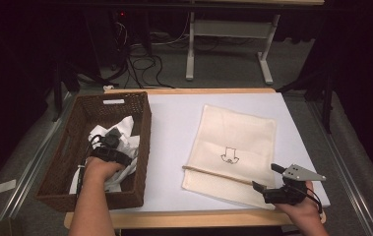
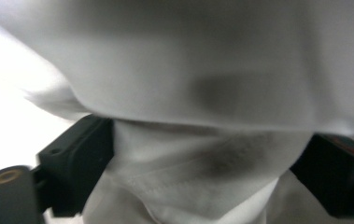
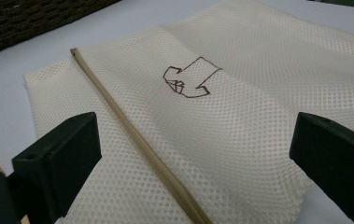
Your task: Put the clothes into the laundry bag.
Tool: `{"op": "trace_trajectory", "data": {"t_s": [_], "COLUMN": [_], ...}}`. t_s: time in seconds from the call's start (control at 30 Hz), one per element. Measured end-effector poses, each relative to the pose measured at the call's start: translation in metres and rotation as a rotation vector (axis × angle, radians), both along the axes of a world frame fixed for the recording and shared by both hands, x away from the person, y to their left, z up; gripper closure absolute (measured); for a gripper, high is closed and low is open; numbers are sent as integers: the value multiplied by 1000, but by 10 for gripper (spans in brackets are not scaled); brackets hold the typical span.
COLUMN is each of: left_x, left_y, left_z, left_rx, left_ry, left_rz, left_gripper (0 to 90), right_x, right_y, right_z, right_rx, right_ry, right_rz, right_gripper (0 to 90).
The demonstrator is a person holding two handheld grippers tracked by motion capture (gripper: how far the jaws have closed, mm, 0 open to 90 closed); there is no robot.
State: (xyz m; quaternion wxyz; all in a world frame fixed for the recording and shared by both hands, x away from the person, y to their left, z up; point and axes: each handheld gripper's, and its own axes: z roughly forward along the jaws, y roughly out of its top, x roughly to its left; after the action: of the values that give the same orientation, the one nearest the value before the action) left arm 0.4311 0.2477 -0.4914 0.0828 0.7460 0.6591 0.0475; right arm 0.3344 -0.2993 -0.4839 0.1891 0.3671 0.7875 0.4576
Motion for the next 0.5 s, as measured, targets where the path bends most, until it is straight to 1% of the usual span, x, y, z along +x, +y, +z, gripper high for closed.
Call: {"op": "trace_trajectory", "data": {"t_s": [0.03, 0.07, 0.1, 0.13, 0.17, 0.2, 0.23, 0.3, 0.4, 0.47, 0.5], "left_x": [-1, -2, -3, -4, -4, -5, -5, -6, -6, -6, -7], "left_y": [1, 2, 3, 4, 5, 5, 5, 4, 4, 4, 4], "left_z": [2, 4, 5, 6, 6, 7, 7, 8, 9, 9, 11], "left_rx": [6, 12, 5, 12, 12, 8, 13, 34, 37, 35, 37], "left_ry": [-5, -17, -25, -41, -47, -51, -61, -68, -83, -87, -98], "left_rz": [-2, 3, 7, 10, 8, 4, 6, -3, -1, -2, -7], "left_gripper": [193, 267, 304, 371, 442, 465, 516, 598, 705, 753, 769], "right_x": [0, 0, 0, 0, 1, 0, 0, 0, 1, 1, 1], "right_y": [0, 0, 0, 0, 0, 0, 0, 0, 0, -1, -1], "right_z": [0, 0, 0, 0, -1, -1, -1, -1, -1, -1, -1], "right_rx": [0, -3, -3, -2, -1, 0, 2, 2, 4, 2, 5], "right_ry": [-1, -1, -1, 1, 1, 2, 3, 4, 5, 2, 7], "right_rz": [1, 3, 2, 2, 1, 1, 0, -1, -2, 0, -4], "right_gripper": [29, 29, 30, 30, 31, 31, 32, 32, 32, 33, 33]}}
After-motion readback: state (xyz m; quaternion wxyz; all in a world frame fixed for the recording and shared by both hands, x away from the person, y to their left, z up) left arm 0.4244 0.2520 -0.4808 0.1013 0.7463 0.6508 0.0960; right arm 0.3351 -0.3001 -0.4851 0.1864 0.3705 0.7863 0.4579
